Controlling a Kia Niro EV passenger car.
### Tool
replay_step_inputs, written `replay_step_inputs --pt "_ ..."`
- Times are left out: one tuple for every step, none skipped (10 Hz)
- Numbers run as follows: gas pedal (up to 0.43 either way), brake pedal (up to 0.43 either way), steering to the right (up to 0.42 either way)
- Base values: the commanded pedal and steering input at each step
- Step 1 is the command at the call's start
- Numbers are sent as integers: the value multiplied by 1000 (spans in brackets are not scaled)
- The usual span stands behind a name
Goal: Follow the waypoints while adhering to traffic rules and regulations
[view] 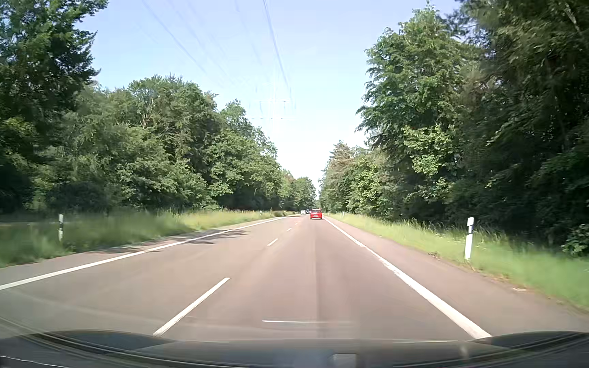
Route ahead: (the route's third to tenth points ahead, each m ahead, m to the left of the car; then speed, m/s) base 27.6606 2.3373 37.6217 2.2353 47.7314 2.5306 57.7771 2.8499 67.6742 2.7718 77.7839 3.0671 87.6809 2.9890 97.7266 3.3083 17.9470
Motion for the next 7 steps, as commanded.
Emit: replay_step_inputs --pt "98 30 2" --pt "98 30 2" --pt "98 30 2" --pt "98 30 2" --pt "98 30 2" --pt "98 30 2" --pt "98 30 2"
